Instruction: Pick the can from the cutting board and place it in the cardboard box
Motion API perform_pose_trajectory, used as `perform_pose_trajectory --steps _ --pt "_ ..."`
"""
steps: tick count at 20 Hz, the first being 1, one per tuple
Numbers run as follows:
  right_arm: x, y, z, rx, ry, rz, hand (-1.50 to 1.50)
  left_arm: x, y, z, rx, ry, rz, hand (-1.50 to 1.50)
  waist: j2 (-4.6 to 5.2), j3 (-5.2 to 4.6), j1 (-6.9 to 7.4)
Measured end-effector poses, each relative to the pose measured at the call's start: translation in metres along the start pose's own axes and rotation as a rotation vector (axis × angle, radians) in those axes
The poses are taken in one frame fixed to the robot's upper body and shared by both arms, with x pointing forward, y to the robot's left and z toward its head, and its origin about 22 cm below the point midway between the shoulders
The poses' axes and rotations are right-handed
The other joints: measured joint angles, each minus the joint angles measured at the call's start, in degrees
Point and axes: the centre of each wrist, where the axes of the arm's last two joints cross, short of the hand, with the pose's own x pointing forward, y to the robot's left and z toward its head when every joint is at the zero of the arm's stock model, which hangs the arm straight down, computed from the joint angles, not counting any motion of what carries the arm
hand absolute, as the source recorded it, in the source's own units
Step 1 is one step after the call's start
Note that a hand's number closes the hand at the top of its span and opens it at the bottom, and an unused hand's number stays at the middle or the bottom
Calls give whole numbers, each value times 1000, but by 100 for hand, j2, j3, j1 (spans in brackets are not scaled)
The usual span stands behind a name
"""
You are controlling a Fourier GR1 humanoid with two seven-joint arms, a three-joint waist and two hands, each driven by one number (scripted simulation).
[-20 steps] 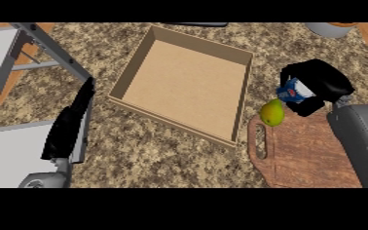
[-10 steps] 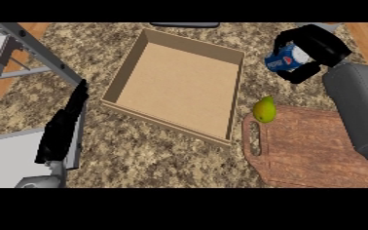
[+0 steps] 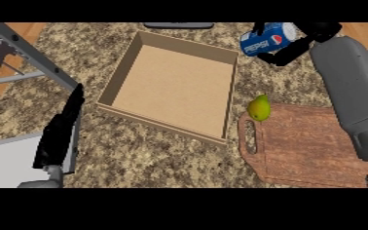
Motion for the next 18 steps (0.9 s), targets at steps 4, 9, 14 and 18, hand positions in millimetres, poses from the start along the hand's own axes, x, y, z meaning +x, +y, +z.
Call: perform_pose_trajectory --steps 4,9,14,18 --pt "25 1 -32 2 -52 -47 150 -3 6 1 11 8 0 0 -23 -3 -68" --pt "55 15 -68 34 -59 -66 150 1 3 0 12 6 -1 0 -25 -4 -78" --pt "85 39 -108 69 -43 -61 150 0 4 2 7 3 -7 0 -17 -5 -44" --pt "103 68 -133 116 -19 -55 150 0 3 -4 0 1 1 0 -3 -6 -24"
